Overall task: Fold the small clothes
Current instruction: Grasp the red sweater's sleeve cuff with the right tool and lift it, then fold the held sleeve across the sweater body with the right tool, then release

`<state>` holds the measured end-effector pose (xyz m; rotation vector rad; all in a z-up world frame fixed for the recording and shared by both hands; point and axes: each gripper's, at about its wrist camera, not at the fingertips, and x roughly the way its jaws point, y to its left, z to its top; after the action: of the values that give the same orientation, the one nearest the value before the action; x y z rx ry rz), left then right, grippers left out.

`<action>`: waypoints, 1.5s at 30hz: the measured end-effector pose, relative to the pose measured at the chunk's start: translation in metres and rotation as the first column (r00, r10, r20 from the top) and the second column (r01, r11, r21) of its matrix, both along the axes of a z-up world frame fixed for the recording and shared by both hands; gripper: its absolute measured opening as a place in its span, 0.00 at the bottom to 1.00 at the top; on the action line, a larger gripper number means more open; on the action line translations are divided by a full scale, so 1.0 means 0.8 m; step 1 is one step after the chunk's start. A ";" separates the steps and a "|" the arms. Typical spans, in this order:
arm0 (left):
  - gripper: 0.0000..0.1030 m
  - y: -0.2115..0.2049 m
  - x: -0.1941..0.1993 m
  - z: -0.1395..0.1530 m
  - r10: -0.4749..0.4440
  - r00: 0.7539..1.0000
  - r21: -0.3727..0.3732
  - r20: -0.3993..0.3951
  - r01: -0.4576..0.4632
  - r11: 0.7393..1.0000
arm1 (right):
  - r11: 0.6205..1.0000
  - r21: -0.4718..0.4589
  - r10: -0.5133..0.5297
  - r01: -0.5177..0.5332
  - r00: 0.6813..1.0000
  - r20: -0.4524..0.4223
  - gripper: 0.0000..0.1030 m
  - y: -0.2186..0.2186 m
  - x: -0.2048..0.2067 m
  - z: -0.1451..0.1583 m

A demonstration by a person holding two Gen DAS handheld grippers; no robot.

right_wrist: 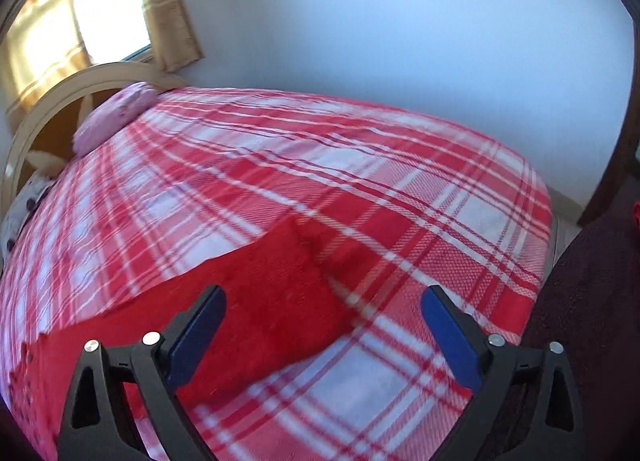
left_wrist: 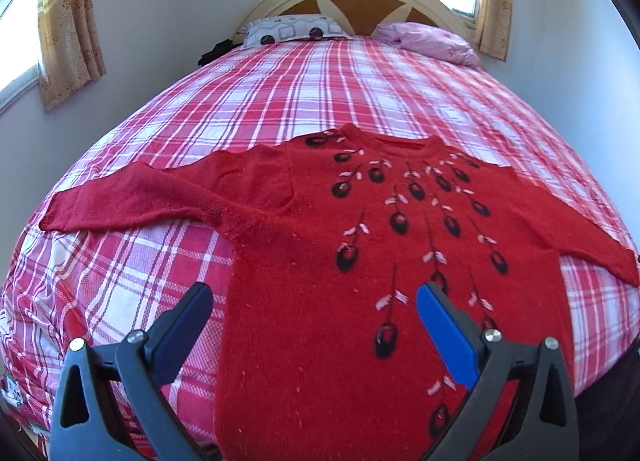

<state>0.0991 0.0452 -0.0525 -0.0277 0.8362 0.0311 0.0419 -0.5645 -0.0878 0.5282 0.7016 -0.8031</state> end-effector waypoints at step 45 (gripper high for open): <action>1.00 0.174 -0.020 -0.023 0.230 0.973 -0.031 0.027 -0.229 0.973 | 0.317 0.149 0.933 -0.937 0.337 0.130 0.09 0.756 0.276 -0.011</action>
<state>0.0835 0.1843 -0.0705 -0.1509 0.7999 0.2369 0.2627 0.0401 -0.0970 0.2033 0.9216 0.4290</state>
